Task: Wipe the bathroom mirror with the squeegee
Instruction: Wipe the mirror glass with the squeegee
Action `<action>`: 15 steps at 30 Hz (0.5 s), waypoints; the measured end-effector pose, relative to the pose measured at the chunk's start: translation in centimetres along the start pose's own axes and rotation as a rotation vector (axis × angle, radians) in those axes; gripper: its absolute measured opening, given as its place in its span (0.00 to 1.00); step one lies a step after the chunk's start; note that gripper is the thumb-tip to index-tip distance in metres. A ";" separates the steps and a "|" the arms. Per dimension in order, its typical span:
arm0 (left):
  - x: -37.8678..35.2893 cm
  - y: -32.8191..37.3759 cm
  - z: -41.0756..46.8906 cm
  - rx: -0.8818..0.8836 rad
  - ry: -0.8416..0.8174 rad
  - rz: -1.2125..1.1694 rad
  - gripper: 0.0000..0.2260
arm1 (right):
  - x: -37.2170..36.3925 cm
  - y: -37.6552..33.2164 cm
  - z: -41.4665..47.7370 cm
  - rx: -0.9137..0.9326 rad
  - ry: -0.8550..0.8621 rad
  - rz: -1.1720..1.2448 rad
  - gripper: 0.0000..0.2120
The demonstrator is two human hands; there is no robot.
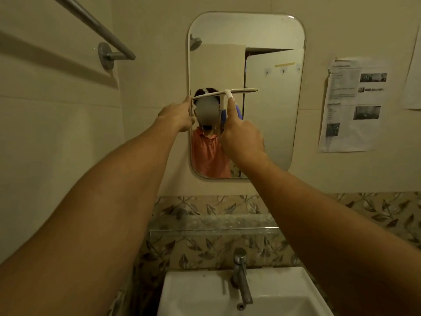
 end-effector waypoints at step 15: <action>-0.2 0.4 -2.2 0.025 -0.025 0.002 0.30 | -5.1 4.0 -9.3 -0.110 -0.118 0.009 0.41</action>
Point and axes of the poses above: each hand's wrist, its own z-axis towards the middle knuckle, its own x-axis out of the back of the hand, y = z × x, the point moved 3 cm from there along z, towards the middle knuckle, and after that the axes turned 15 degrees about z, right-handed, at the moved point
